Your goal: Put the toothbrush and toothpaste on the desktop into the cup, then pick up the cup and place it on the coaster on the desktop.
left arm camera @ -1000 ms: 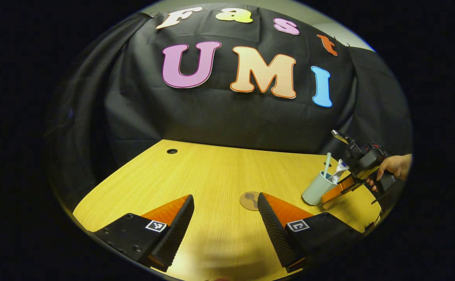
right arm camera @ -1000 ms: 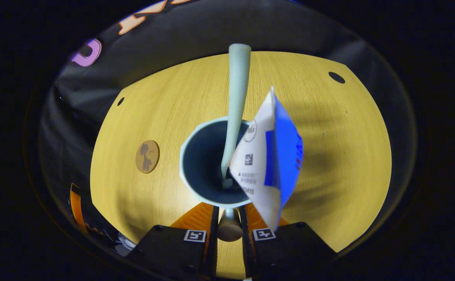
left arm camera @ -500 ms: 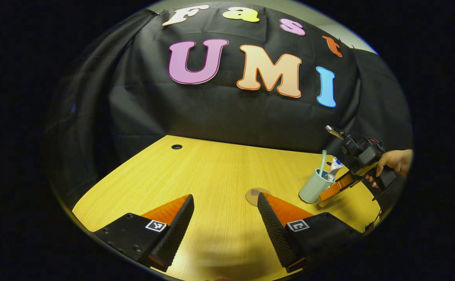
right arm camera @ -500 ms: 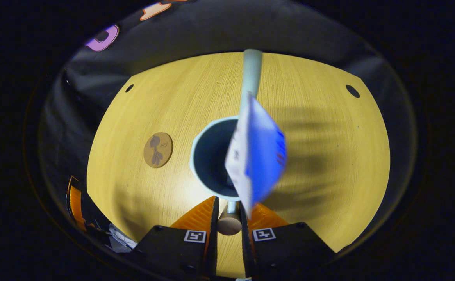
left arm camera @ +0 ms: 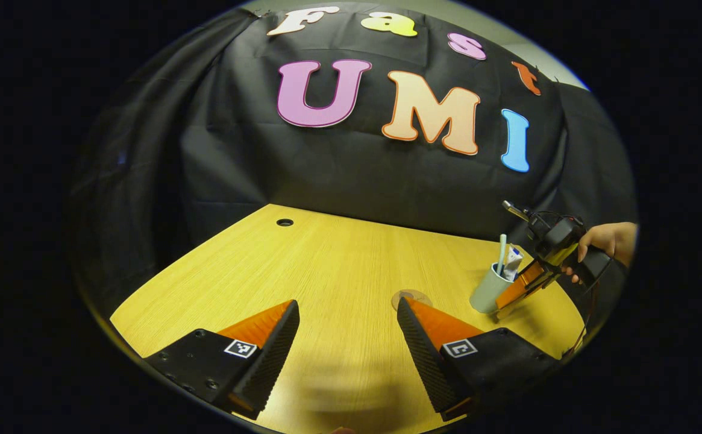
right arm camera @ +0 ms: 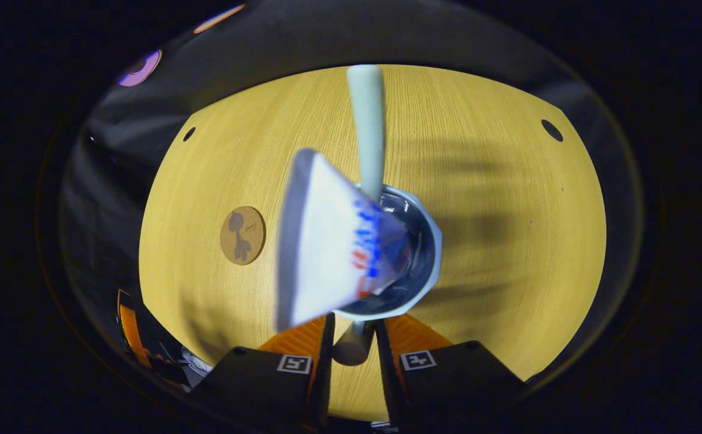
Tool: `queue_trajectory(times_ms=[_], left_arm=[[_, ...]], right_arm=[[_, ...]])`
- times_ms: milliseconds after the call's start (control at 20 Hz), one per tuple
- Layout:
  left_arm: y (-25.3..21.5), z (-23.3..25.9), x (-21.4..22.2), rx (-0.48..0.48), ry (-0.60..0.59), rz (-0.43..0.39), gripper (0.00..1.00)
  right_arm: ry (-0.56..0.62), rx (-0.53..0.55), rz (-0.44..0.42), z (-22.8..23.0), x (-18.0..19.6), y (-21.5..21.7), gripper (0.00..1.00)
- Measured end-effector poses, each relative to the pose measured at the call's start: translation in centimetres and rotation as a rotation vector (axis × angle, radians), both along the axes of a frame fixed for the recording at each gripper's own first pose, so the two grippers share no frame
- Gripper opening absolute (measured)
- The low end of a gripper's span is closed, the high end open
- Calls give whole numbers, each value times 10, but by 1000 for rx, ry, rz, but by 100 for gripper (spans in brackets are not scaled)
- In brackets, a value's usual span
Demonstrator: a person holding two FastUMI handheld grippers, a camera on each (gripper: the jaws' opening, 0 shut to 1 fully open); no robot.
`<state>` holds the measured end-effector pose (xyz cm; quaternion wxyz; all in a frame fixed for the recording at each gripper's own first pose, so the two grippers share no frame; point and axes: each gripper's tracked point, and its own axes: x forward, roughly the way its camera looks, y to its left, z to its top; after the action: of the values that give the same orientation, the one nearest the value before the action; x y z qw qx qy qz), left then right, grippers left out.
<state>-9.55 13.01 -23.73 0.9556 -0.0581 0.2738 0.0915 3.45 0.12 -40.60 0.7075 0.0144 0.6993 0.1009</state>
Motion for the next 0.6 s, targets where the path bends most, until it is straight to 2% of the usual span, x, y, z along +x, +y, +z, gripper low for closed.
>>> queue_trajectory(times_ms=[50,150,200,250,300,400,500,600], left_arm=[[1,-1,0,-2,0,3,95],[2,-3,-2,-8,4,6,95],[3,-4,-1,-10,6,6,95],[2,-5,-2,-11,8,6,95],[2,-4,-2,-10,8,5,95],[2,-3,0,-8,7,3,95],[4,-5,-2,-10,10,4,95],[5,-6,-2,-12,16,6,95]], right_arm=[[8,-2,-1,0,-1,0,36],[12,-16,1,-4,1,-2,43],[18,-23,3,-6,1,-3,38],[23,-31,8,-9,0,-5,43],[30,-41,18,-12,0,-5,38],[5,-65,37,-20,2,-8,37],[-19,-92,80,-15,7,-14,29],[-34,-98,101,-14,7,-13,24]])
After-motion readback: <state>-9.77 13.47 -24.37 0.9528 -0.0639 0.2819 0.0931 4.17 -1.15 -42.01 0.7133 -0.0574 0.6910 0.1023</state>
